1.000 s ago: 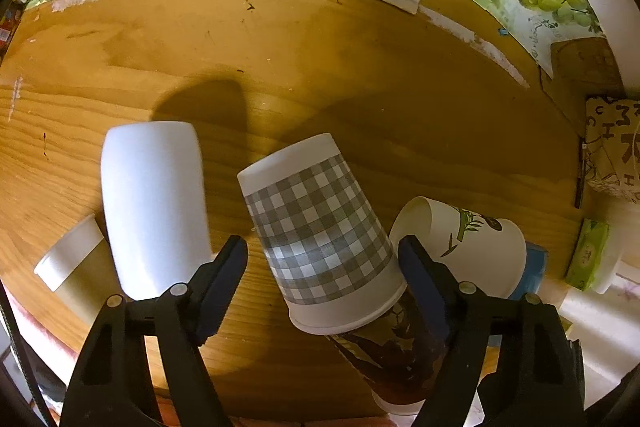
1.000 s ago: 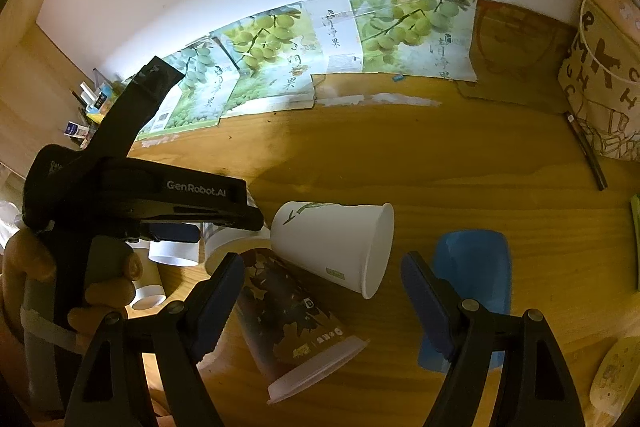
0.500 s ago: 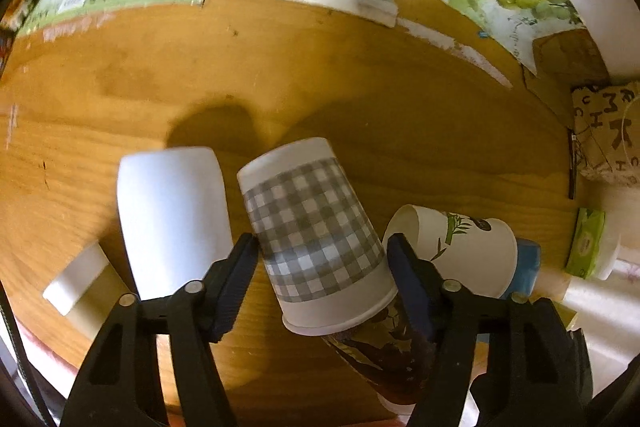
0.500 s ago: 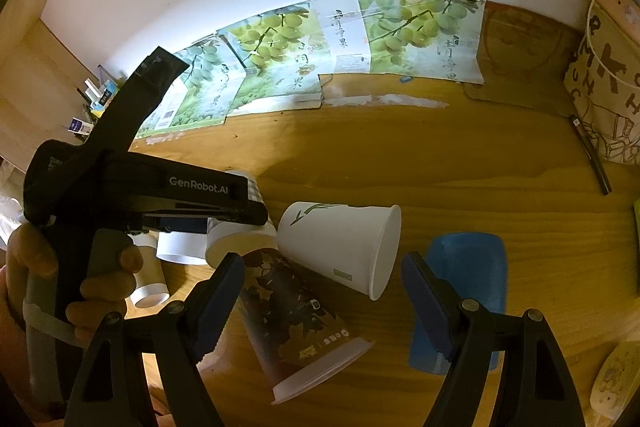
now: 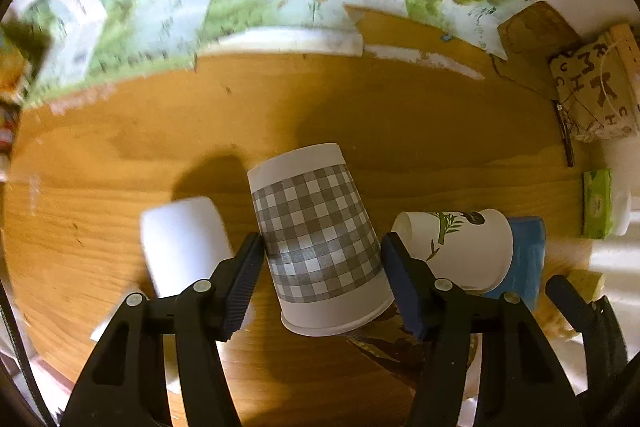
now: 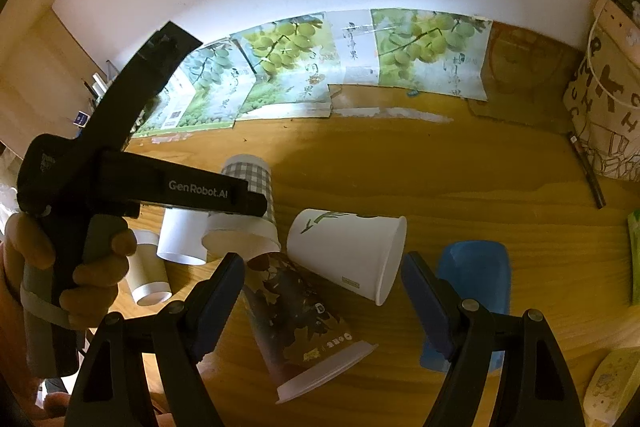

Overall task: Flip cup upright
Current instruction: 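Lift the checkered cup with the left gripper and rotate it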

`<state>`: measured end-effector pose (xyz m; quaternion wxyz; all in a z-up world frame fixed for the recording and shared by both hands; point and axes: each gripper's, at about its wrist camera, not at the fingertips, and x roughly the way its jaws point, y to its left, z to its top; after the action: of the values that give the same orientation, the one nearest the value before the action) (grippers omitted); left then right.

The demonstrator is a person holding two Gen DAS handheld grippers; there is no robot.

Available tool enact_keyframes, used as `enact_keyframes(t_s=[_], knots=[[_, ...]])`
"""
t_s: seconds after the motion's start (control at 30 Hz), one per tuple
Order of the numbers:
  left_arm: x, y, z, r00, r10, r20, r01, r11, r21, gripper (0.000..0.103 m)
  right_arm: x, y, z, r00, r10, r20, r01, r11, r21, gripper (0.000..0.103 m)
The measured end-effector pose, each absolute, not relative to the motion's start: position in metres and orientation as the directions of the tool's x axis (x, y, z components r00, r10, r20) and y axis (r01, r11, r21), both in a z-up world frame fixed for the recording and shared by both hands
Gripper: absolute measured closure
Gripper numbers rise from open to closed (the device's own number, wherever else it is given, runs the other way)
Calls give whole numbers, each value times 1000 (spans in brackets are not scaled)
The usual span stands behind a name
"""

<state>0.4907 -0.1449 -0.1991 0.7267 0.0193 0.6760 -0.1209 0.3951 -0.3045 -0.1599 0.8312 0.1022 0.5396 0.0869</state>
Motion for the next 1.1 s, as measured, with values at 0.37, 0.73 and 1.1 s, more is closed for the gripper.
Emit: enact_keyframes(t_s=[0.37,0.73,1.1], knots=[[476,-138,-160,160,-157,-975,337,937,-96,38,379,-287,-141,441,273,-855,-76,960,268,22],[453,-134,-120,266,-165,-950,510,860,-6,38,353,-284,-118,510,294,-809,-112,955,276,22],[420,-136,-79,354,-202,-913,727,674,133,38,308,-257,-111,564,182,-806,-67,982,175,22]])
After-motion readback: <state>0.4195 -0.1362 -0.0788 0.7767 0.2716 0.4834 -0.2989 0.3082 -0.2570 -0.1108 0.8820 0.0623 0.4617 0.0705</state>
